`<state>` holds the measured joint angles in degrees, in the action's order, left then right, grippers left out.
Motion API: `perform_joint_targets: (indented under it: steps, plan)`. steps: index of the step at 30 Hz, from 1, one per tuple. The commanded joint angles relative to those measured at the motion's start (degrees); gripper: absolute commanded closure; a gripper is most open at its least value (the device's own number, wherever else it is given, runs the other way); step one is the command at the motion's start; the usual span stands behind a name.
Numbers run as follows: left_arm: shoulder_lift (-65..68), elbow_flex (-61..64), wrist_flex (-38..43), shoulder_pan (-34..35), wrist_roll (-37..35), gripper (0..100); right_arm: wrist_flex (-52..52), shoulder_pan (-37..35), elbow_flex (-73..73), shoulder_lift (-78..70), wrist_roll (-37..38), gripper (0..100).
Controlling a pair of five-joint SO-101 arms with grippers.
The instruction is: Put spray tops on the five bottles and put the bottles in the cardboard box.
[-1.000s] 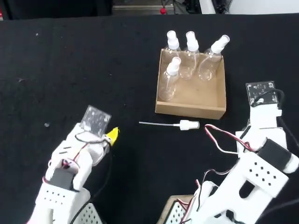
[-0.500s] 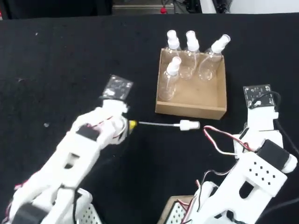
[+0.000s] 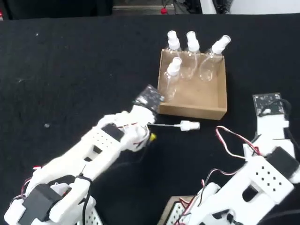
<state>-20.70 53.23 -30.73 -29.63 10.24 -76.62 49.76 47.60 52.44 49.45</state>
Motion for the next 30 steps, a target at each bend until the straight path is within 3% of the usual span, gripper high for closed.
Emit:
perform_joint_targets:
  steps: [1, 6, 17, 26, 28, 30]
  plan:
    - [-0.97, -2.33, -1.76, -1.8, 7.56, 79, 1.32, 3.78, -0.66, 0.66, 2.2, 98.8]
    - [-0.35, -4.53, -2.02, -1.8, 13.27, 79, 2.37, 5.98, -0.57, 0.66, 2.46, 98.8]
    - [6.15, -11.03, -2.37, -1.89, 18.46, 79, 1.85, 5.71, -0.22, 0.66, 2.37, 98.8]
    - [12.84, -14.02, -2.46, -2.07, 18.55, 79, 2.11, 5.63, -0.22, 0.66, 2.37, 98.8]
    - [12.84, -13.93, -2.46, -2.51, 18.55, 82, 2.11, 5.63, -0.22, 0.66, 2.29, 98.8]
    - [12.84, -13.41, -3.08, -4.0, 18.55, 91, 2.11, 5.63, -0.22, 0.66, 2.29, 98.8]
